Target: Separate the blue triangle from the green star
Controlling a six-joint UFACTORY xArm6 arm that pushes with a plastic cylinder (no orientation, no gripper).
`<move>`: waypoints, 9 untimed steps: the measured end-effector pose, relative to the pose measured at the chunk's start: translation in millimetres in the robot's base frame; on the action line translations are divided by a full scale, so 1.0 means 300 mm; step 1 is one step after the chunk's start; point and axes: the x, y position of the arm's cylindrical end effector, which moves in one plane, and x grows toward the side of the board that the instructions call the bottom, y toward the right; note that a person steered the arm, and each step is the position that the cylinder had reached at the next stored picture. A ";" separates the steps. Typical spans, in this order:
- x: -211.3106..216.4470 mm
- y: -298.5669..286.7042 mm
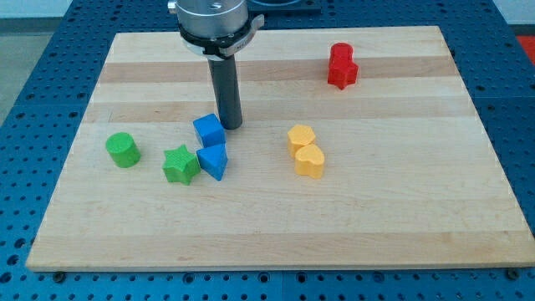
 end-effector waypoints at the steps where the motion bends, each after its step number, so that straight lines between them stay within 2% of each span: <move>1: 0.000 -0.076; 3: 0.000 -0.109; 5: 0.001 0.109; 7: -0.001 0.069; 8: 0.032 -0.040; 9: 0.056 -0.055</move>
